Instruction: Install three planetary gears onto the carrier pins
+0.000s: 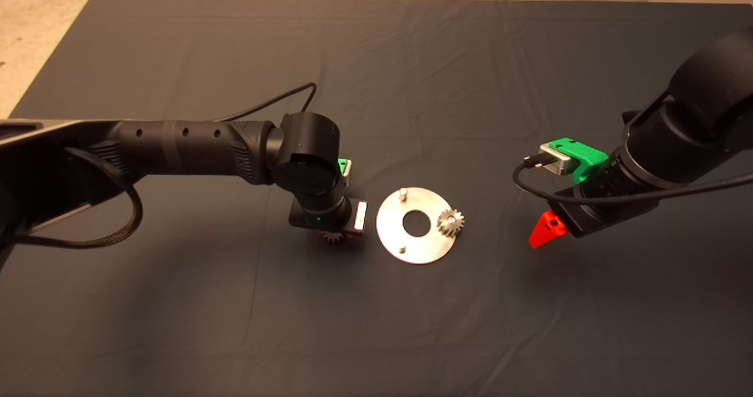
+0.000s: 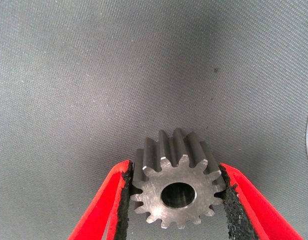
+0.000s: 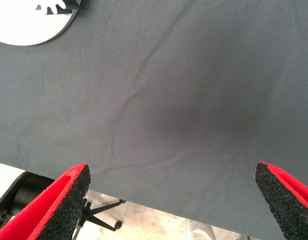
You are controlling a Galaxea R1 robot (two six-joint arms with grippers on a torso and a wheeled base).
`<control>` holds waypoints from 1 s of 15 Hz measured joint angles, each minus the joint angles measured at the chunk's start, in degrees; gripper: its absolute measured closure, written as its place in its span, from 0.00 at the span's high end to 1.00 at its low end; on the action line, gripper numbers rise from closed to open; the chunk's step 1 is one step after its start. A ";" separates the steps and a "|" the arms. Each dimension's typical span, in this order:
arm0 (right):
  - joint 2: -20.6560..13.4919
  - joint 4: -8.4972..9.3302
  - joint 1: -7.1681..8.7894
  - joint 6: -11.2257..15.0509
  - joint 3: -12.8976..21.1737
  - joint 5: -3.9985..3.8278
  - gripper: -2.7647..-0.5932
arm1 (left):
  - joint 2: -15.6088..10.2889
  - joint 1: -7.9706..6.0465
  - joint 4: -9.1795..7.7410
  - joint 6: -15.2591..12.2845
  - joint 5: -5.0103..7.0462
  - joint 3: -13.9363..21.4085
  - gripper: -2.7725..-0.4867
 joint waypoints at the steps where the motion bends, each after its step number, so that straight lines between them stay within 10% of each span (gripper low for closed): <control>1: 0.00 0.03 0.01 0.00 0.00 0.01 0.86 | 0.00 0.00 0.06 0.00 0.00 0.00 0.27; 15: 0.00 0.61 0.15 0.00 0.00 0.01 0.86 | -0.16 0.27 0.97 0.52 0.04 0.46 0.18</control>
